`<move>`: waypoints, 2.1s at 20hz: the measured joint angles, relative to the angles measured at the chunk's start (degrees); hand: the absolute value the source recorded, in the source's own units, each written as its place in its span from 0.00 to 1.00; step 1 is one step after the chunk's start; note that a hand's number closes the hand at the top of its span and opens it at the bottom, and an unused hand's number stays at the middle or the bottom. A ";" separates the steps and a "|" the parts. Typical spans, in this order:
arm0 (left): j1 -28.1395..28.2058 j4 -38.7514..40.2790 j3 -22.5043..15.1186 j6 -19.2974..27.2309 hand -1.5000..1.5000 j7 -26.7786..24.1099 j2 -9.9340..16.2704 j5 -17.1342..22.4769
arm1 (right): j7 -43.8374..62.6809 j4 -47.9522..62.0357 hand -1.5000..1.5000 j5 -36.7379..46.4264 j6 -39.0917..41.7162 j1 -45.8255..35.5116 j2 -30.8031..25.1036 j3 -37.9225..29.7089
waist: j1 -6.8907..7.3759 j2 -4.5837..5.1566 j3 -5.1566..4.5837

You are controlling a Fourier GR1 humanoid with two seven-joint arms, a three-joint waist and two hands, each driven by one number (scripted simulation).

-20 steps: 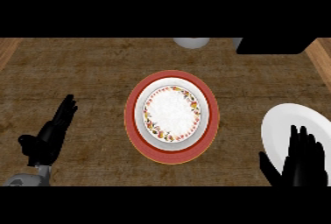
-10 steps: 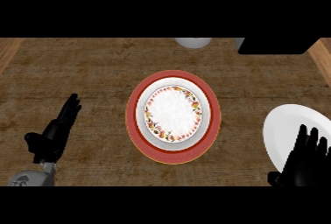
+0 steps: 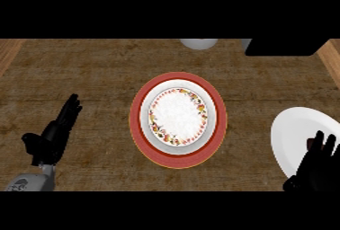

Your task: Pick the sweet potato from the plate and place it in the plate

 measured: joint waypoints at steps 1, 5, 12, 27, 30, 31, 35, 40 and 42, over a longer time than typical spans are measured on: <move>0.88 -1.51 -0.07 0.34 0.50 0.50 -0.51 -0.60 | -0.15 0.60 0.00 -0.05 -0.29 -0.26 0.04 -0.24 | 0.04 0.00 0.01; 0.88 -0.57 0.92 -0.71 0.50 -0.29 -1.70 -2.11 | -1.78 4.62 0.00 -1.13 -2.04 -2.22 -1.14 -2.95 | 0.09 -0.14 -0.22; 2.99 -3.82 2.03 -1.60 0.50 1.27 -2.28 -3.37 | -1.74 8.34 0.00 -1.32 -3.52 -3.54 -2.20 -5.96 | 0.24 -0.37 -0.54; 2.34 -2.37 3.91 -2.93 0.50 0.51 -4.04 -5.58 | -12.36 14.27 1.00 -6.22 -6.88 -4.16 -6.36 -7.97 | 0.19 -0.72 -1.13; 2.38 -1.12 4.62 -3.38 0.50 -0.54 -3.98 -5.60 | -16.56 11.18 1.00 -9.61 -8.10 -2.21 -5.87 -7.21 | -0.15 -0.72 -1.11; 2.19 -0.87 5.15 -3.84 0.50 -0.35 -3.55 -5.15 | -18.76 9.51 1.00 -11.96 -8.41 -1.16 -5.60 -7.16 | -0.40 -0.75 -1.09; 2.21 -0.72 5.38 -3.20 0.50 -0.12 -3.98 -5.30 | -28.09 2.41 1.00 -21.00 -10.20 5.28 -3.86 -5.65 | -1.37 -0.93 -0.97; 2.44 -0.73 6.14 -4.04 0.50 -0.38 -3.52 -5.12 | -35.21 -8.30 1.00 -26.04 -12.37 14.82 -2.88 -2.78 | -1.18 -0.46 -0.30; 2.36 -2.34 5.94 -3.77 0.50 1.33 -3.67 -5.20 | -36.36 -13.91 1.00 -26.50 -12.12 18.54 -2.88 -1.37 | -1.02 -0.38 -0.18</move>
